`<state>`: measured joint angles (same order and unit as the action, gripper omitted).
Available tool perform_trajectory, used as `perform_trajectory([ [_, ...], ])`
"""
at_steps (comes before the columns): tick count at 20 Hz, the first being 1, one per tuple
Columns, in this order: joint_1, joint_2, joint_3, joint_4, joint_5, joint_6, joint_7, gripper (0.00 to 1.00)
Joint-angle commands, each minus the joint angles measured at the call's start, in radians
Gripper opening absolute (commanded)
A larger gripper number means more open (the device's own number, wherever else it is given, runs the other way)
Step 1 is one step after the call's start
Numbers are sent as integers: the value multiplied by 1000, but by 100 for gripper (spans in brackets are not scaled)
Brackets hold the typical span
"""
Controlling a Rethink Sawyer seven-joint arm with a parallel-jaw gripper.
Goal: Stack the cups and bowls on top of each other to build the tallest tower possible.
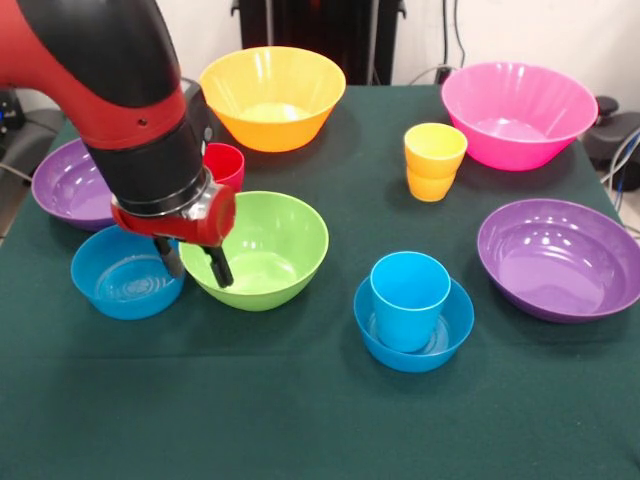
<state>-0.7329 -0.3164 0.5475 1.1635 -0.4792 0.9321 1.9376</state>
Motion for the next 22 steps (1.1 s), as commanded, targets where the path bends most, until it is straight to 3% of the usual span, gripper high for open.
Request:
perform_trajectory([
  [1, 20, 25, -21, 49, -104, -113, -176, 100],
  [6, 49, -15, -69, 111, -108, -95, -81, 100],
  [10, 68, -38, -108, 134, -124, -80, -58, 100],
  [15, 61, -50, -126, 159, -138, -128, -62, 100],
  [19, 50, -61, -115, 164, -116, -96, -72, 100],
  [22, 41, -91, -90, 171, -57, -13, -79, 100],
])
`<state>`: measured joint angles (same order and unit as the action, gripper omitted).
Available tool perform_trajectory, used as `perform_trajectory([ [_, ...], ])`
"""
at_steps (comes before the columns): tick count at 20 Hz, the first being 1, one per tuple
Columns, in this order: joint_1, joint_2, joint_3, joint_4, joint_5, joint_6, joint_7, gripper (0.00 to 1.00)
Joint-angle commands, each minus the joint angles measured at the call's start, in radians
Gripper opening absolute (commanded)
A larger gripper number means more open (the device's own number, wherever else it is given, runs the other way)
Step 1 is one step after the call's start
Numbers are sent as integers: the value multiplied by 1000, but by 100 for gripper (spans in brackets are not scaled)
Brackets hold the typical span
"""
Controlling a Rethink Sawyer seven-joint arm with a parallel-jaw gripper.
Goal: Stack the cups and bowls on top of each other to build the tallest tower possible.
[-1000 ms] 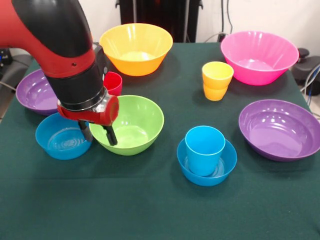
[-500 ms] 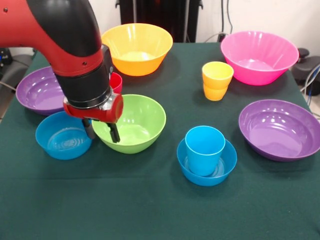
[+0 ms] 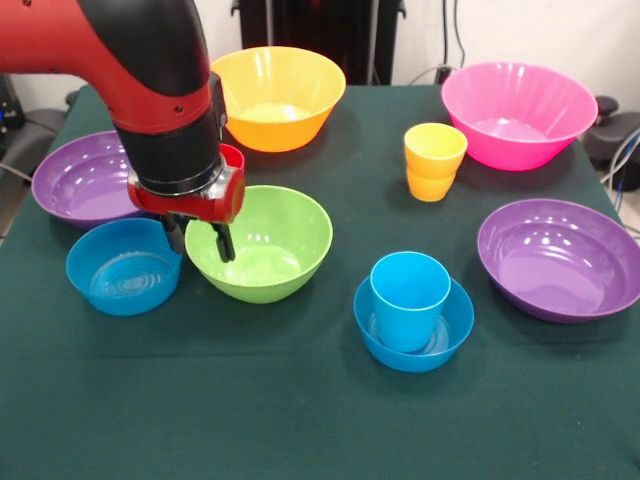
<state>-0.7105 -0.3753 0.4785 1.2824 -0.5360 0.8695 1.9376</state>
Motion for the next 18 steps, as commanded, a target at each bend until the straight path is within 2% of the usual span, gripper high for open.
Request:
perform_trajectory([
  [1, 18, -42, -18, 53, 13, 75, -81, 100],
  [2, 16, -57, -9, 49, 36, 121, -89, 100],
  [6, 8, -87, 12, 42, 87, 192, -106, 100],
  [12, 16, -68, 22, -4, 139, 215, -93, 100],
  [18, 27, -30, 15, -81, 131, 214, -118, 100],
])
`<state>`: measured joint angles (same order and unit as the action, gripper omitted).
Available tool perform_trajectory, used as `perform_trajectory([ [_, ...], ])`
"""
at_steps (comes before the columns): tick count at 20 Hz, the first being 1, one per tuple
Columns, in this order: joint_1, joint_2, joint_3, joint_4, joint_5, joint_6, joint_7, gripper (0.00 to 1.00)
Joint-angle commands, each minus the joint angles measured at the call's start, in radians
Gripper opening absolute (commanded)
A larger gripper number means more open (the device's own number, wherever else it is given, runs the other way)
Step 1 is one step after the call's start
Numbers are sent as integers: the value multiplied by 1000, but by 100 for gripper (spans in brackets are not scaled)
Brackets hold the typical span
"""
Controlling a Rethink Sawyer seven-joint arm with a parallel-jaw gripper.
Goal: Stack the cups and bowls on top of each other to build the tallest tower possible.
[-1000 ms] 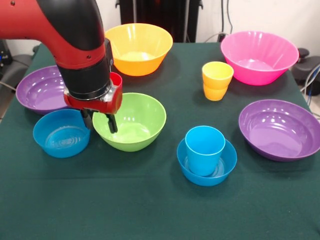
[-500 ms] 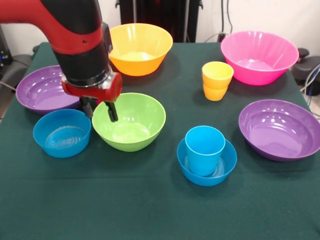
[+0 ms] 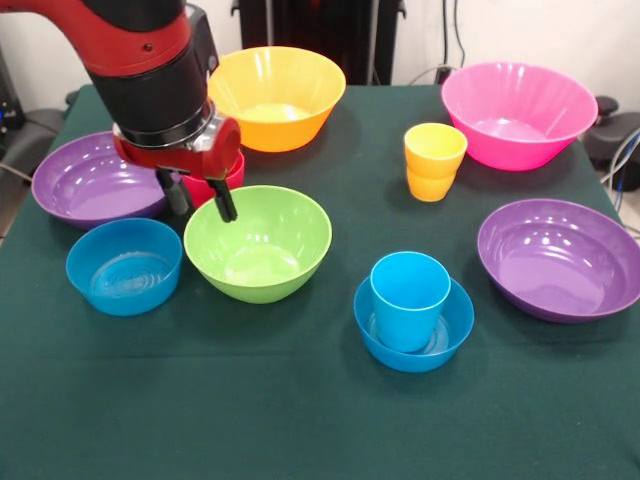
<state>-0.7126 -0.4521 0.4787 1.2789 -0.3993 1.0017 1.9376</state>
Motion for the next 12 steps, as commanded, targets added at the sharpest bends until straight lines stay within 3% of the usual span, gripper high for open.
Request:
perform_trajectory([
  [1, 28, 48, 15, -79, -8, 80, -125, 100],
  [8, 3, 31, 4, -6, -48, -41, -133, 100],
  [12, 9, 75, -2, -50, -80, -66, -148, 100],
])
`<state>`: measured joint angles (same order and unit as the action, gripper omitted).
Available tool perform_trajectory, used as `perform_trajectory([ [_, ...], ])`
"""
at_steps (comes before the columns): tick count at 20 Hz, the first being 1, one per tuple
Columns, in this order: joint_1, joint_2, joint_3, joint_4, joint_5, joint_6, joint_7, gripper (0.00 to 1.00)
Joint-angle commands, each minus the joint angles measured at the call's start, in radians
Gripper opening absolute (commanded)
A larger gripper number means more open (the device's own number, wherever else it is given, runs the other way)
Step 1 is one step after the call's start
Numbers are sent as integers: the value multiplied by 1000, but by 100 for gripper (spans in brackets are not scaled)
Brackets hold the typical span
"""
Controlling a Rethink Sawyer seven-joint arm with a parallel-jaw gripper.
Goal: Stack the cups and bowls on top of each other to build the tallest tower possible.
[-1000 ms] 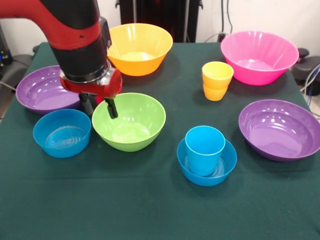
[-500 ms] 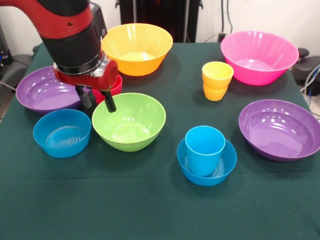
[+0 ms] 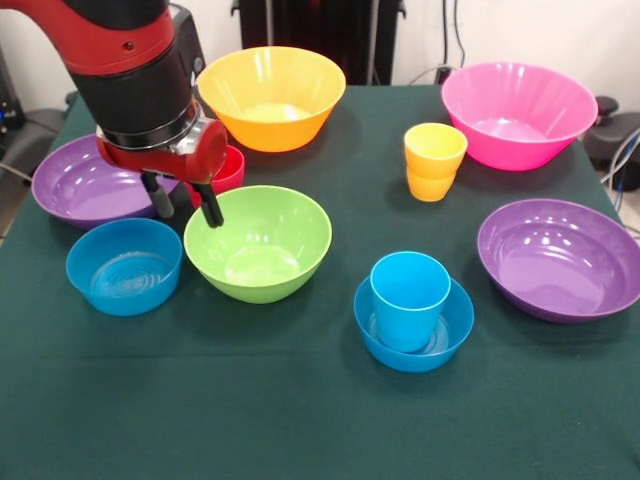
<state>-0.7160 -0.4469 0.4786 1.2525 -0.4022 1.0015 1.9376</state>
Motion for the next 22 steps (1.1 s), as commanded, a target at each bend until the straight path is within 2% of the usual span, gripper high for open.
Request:
perform_trajectory([
  [1, 14, 81, -3, -35, -82, -71, -149, 100],
  [6, 12, 107, -9, -34, -103, -136, -123, 100],
  [10, 37, 148, -17, -93, -129, -168, -102, 100],
  [13, 32, 141, -16, -71, -133, -200, -93, 100],
  [22, 29, 168, -18, -93, -126, -206, -96, 100],
])
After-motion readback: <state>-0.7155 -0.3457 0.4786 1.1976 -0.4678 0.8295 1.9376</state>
